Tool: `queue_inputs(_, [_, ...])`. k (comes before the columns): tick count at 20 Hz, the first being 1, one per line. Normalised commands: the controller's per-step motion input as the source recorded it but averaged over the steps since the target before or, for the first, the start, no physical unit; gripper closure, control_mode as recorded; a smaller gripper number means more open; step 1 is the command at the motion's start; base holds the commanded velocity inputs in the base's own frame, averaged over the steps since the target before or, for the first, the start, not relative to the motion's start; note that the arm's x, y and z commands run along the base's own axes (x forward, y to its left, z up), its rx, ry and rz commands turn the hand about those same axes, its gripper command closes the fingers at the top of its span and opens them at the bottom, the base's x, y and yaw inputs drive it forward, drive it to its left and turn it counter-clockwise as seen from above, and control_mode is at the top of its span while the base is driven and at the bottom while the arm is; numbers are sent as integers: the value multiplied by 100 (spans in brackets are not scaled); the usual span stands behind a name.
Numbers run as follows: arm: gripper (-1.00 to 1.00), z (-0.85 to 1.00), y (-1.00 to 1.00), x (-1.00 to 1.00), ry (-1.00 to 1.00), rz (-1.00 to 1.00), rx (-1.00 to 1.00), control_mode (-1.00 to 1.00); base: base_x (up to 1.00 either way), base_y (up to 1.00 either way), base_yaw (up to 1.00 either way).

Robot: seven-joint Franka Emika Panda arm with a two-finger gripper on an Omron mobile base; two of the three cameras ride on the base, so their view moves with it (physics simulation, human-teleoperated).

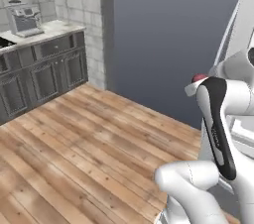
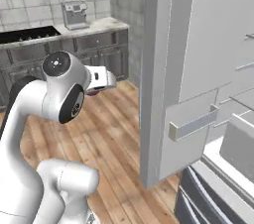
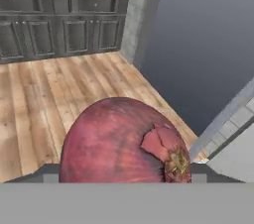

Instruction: Grab the onions from the fridge, place them in the blender, close the lid, and turn on the blender to create a marinade.

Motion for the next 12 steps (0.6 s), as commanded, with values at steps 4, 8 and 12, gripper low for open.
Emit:
queue_inputs(4, [100, 0, 0, 0, 0, 0, 0, 100, 53, 38, 62])
queue_inputs(8, [100, 0, 0, 0, 0, 0, 0, 100, 83, 28, 54])
queue_inputs(12, [100, 0, 0, 0, 0, 0, 0, 100, 95, 25, 51])
